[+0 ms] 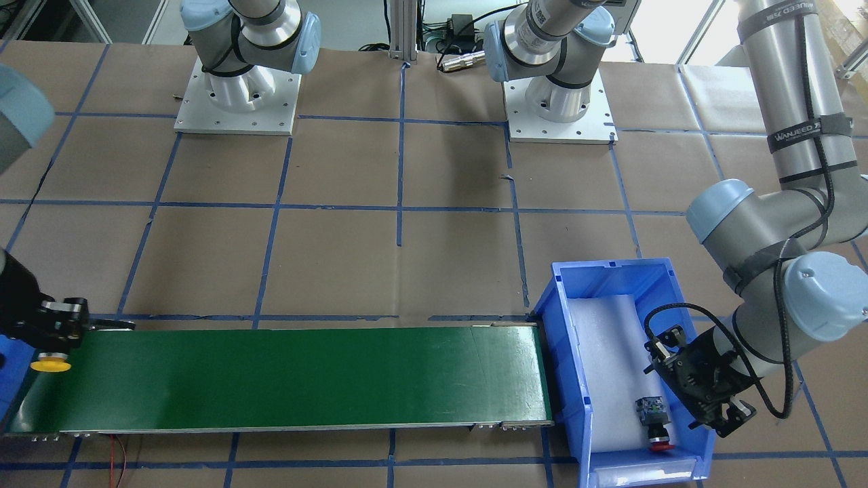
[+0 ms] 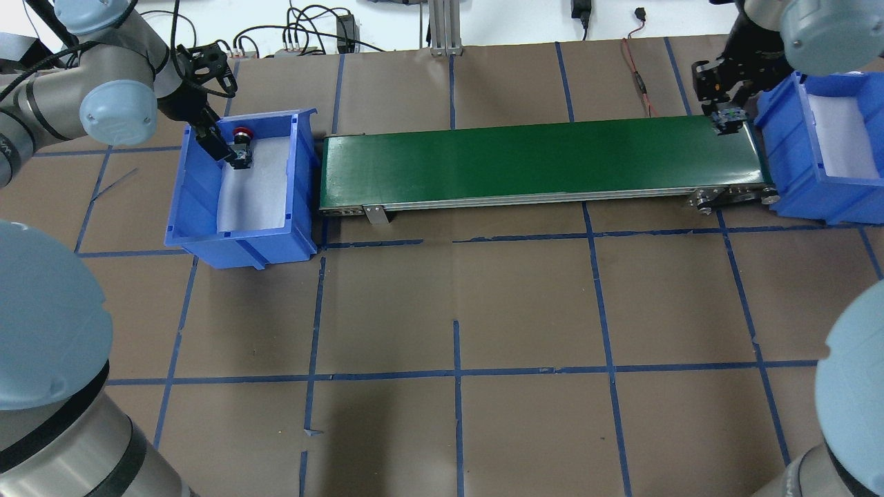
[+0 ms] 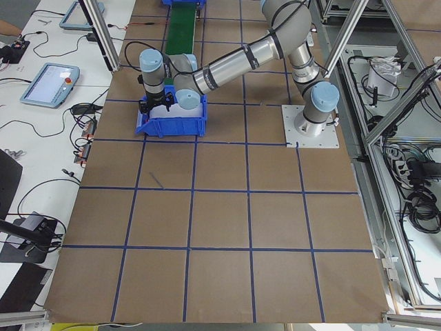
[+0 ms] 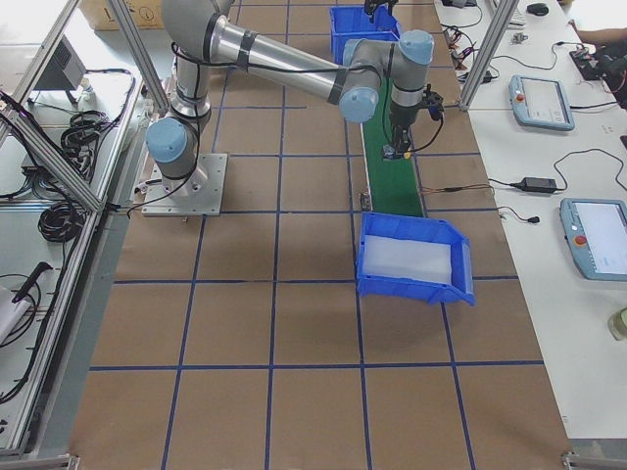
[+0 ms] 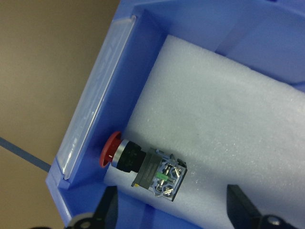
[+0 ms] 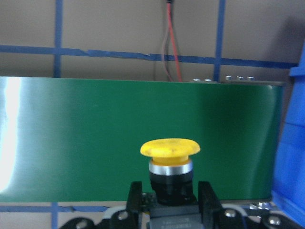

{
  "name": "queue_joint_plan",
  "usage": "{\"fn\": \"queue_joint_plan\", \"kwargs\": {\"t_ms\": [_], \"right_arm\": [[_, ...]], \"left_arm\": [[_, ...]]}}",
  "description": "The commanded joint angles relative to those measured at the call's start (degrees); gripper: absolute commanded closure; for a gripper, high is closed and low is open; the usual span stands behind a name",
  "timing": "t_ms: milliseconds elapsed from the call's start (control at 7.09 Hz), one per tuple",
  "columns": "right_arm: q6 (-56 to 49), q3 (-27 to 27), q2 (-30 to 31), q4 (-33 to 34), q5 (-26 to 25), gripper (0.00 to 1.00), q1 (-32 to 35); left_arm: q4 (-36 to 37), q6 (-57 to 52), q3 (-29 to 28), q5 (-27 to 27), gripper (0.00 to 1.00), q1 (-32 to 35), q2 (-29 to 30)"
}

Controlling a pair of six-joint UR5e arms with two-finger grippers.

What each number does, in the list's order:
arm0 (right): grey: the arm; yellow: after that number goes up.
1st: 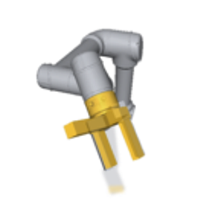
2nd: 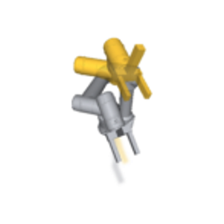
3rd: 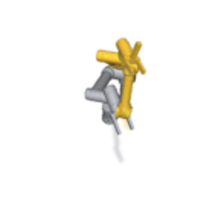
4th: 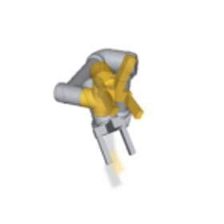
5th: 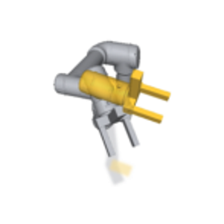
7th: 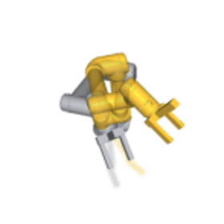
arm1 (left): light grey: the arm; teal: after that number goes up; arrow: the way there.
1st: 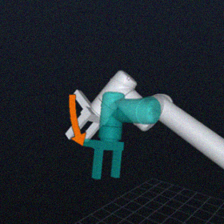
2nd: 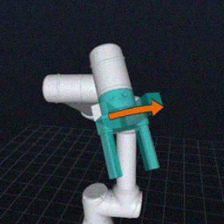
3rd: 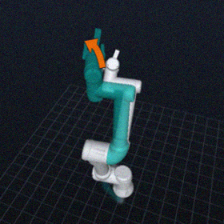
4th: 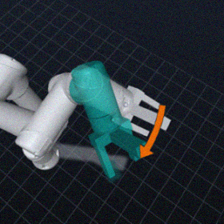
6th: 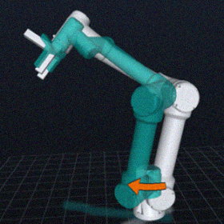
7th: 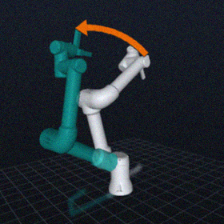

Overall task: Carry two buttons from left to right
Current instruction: 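Carry the yellow button with the right gripper into the far blue bin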

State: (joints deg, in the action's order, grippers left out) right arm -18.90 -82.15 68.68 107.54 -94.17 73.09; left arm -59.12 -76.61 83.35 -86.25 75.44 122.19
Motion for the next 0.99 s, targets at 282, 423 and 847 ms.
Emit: {"fn": "queue_joint_plan", "kwargs": {"t_ms": [282,423,847], "right_arm": [[-7.2,0.4,-0.3,-0.7,0.0,0.93,-13.5],[-7.5,1.5,-0.3,-0.9,0.0,0.93,-15.4],[-7.6,7.0,-5.1,-0.8,0.0,0.92,-15.9]], "left_arm": [[0.4,0.0,0.5,-0.2,0.00,0.2,2.1],[0.4,0.0,0.3,-0.1,0.00,0.2,2.3],[0.5,0.0,-0.3,0.2,0.00,0.1,2.5]]}}
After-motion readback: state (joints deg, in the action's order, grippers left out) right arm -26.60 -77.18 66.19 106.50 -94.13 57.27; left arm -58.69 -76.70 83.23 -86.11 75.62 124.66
